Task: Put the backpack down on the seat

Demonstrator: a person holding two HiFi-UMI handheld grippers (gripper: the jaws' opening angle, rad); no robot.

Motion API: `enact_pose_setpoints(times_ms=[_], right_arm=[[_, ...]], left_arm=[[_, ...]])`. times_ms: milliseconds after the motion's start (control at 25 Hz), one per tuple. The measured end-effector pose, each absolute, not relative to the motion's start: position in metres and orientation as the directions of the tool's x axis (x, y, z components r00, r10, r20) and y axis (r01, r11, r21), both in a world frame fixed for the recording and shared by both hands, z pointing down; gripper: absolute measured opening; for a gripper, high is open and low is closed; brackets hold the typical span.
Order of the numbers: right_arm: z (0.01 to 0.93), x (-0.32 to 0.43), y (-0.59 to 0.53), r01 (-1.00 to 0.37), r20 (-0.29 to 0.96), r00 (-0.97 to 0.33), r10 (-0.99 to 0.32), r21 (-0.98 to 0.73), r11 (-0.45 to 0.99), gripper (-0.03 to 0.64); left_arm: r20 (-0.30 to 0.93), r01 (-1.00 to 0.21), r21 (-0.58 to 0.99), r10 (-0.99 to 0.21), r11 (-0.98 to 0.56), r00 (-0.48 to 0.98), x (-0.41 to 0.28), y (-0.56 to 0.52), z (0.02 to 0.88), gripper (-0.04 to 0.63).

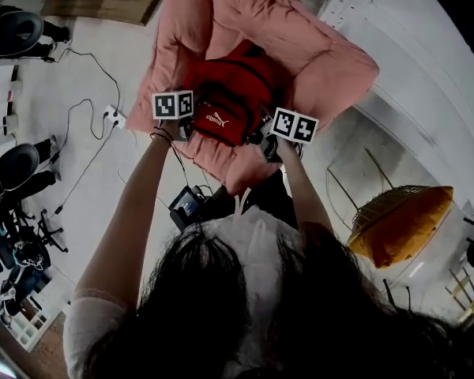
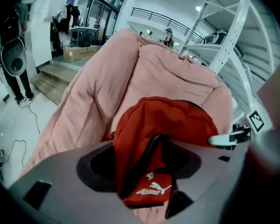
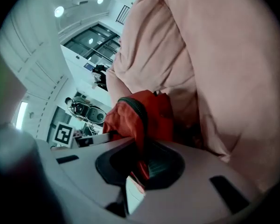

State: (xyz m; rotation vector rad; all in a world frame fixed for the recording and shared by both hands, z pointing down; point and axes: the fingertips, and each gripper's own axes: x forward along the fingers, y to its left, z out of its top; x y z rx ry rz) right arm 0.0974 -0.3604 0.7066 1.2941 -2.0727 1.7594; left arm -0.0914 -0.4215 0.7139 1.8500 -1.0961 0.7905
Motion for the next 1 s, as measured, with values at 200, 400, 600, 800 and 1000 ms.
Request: enact_pose_setpoints(times_ms=[200,400,600,800,1000], right_arm=[[0.759,0.105,-0.355,-0.725,0.697,-0.565,-0.44,-0.675,-0.139,0.043],[0.752,0.096,-0.358,-0.745,0.707,-0.556,-0.438,-0.657,-0.115,0.043],[0.722,0.093,-0.351,-0.782,0.701,-0.547,-0.458,-0.624,-0.022,0.213],[0.645,0.091,-0.348,-0.708,0.551,-0.591,-0.589,-0.705,0.05,0.212],[0.573,0.059,-0.311,-0.665,0.417,-0.647,-0.638,-0.718,0.205,0.212]], left_arm=[[0.854,-0.914,0.306,-0.347,-0.267,0.387,-0.12,-0.391,0.723,0.279],[0.804,-0.886,0.396,-0.376,-0.24,0.461,-0.128,-0.367,0.707,0.279],[0.666,-0.827,0.502,-0.496,-0.253,0.557,-0.128,-0.357,0.657,0.279],[0.502,-0.758,0.549,-0.586,-0.352,0.636,-0.123,-0.338,0.592,0.279],[0.364,-0.709,0.53,-0.63,-0.465,0.686,-0.127,-0.302,0.536,0.278]])
